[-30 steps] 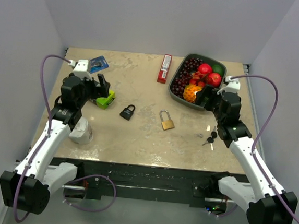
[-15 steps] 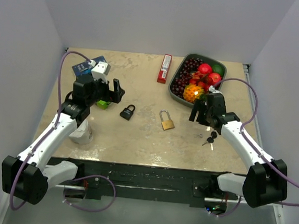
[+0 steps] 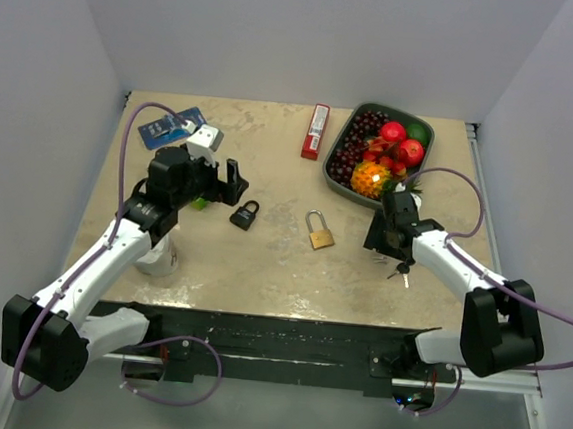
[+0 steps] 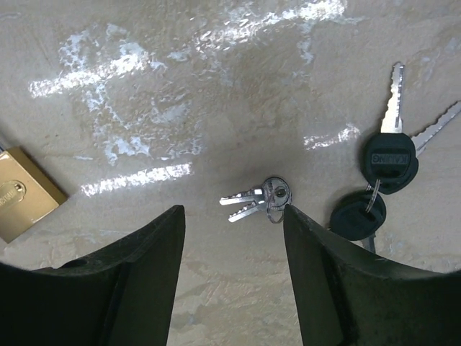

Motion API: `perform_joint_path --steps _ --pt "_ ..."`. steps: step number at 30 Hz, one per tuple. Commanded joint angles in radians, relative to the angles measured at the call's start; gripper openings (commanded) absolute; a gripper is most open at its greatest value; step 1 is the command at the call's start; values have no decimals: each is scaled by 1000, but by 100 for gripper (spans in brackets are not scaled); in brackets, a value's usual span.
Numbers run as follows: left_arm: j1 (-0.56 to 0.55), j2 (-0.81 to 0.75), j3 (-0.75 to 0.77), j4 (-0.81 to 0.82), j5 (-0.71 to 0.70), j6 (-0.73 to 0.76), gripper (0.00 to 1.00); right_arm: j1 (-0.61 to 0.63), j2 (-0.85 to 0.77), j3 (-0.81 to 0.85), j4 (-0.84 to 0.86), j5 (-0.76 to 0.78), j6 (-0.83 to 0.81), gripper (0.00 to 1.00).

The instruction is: Unlock with the key

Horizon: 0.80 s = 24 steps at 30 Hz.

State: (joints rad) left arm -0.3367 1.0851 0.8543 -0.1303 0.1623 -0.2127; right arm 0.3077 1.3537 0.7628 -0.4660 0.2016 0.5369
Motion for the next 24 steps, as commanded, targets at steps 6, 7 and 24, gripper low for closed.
perform_joint_path --steps 6,7,24 --pt "-21 -11 -1 24 32 12 95 -1 38 7 -25 131 49 54" --pt "-21 -16 -3 26 32 12 94 -1 45 6 -22 131 51 53" --pt "-35 -39 -1 26 17 12 95 1 105 13 -36 119 67 21"
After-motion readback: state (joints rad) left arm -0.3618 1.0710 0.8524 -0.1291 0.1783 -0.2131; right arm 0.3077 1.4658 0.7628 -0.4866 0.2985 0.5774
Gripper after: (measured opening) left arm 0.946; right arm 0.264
